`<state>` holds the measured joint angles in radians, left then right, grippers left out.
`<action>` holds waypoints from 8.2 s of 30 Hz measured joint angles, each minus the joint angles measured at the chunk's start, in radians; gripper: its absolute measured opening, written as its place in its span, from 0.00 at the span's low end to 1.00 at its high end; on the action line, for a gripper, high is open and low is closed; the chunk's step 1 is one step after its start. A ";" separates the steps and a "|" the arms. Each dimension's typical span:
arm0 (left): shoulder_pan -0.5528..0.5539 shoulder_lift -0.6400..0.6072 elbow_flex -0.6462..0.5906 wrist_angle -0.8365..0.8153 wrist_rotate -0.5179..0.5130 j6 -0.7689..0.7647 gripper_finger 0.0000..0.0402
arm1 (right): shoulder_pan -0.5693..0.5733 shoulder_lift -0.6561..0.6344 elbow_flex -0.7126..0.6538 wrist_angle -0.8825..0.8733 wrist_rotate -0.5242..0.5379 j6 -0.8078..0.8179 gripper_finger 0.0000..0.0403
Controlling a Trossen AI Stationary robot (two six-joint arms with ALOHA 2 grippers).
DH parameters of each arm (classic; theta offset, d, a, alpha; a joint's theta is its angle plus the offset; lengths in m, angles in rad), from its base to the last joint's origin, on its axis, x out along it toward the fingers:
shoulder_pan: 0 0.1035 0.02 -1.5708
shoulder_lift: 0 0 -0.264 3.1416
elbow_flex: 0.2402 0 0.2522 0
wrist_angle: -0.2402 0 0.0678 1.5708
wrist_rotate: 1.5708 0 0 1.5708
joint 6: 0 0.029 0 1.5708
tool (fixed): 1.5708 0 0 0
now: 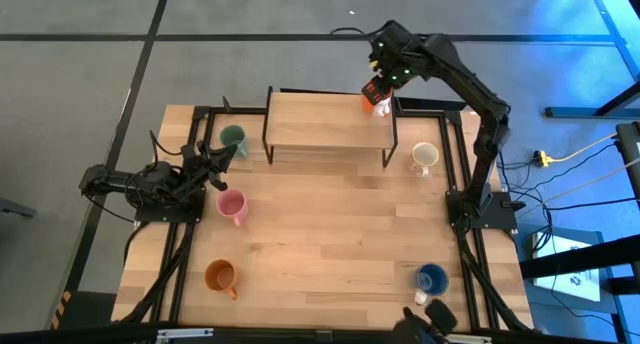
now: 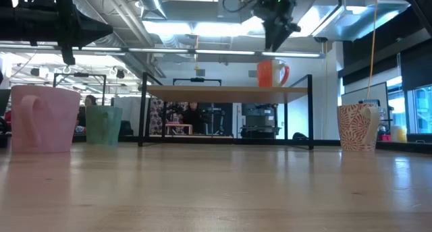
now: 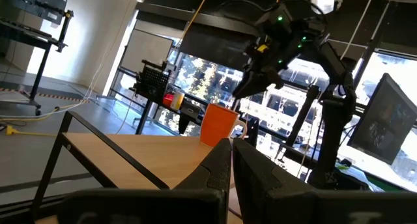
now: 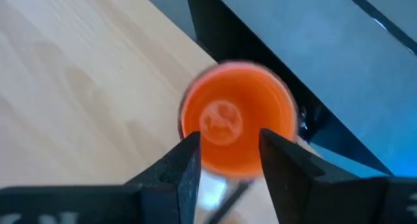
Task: Place coffee mugs
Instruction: Put the orange white mug on the shelf, then put the yellow patterned mug on the shelf
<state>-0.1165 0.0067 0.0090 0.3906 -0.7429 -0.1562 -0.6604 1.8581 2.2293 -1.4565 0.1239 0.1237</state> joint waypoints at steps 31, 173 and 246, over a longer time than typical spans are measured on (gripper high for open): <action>0.000 0.000 0.000 -0.001 -0.052 0.001 0.03 | 0.027 -0.484 -0.927 0.577 -0.084 0.229 0.35; 0.000 0.000 0.000 -0.017 -0.056 0.001 0.03 | 0.075 -0.725 -1.384 0.434 -0.064 0.311 0.44; 0.000 0.000 0.000 -0.017 -0.061 0.001 0.03 | 0.625 -0.054 -0.829 0.615 -0.147 0.509 0.00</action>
<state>-0.1165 0.0063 0.0086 0.3737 -0.8041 -0.1555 -0.0350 1.8036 1.4003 -0.8418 -0.0228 0.6325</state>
